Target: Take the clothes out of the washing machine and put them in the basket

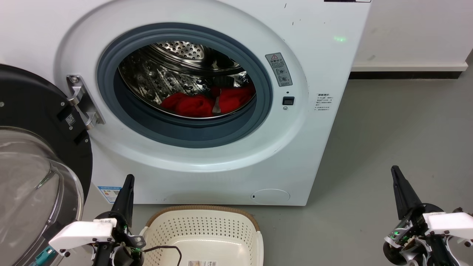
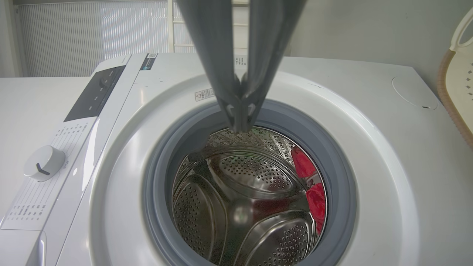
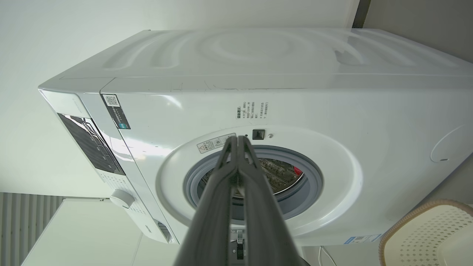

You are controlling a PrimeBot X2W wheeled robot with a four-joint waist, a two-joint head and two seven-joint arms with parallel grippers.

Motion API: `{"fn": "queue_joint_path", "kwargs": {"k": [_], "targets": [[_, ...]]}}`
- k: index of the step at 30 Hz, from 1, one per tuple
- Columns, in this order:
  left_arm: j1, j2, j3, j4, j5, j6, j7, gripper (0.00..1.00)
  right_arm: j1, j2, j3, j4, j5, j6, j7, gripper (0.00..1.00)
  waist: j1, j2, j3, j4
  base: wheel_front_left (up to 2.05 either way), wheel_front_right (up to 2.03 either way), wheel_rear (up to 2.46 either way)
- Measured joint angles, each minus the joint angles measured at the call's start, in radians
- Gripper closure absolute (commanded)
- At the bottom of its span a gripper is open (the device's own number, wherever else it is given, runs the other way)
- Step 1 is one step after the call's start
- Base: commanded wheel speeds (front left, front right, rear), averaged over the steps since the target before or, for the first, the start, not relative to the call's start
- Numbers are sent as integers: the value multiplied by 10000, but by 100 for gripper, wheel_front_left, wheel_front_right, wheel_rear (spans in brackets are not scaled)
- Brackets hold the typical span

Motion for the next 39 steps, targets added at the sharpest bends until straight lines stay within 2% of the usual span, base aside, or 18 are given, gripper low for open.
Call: {"fn": "queue_joint_path", "kwargs": {"k": [30, 31, 39], "targets": [[0, 0, 0, 0, 0, 0, 0, 100, 0, 0, 0, 0, 0, 0, 0, 100, 0, 0, 0, 0, 0, 0, 0], [0, 0, 0, 0, 0, 0, 0, 0, 0, 0, 0, 0, 0, 0, 0, 0, 0, 0, 0, 0, 0, 0, 0], [379, -31, -86, 190, 151, 2, -222, 0, 376, 8, 58, 314, -54, -2, -203, 0, 0, 0, 4, -1, 0, 0, 0]]}}
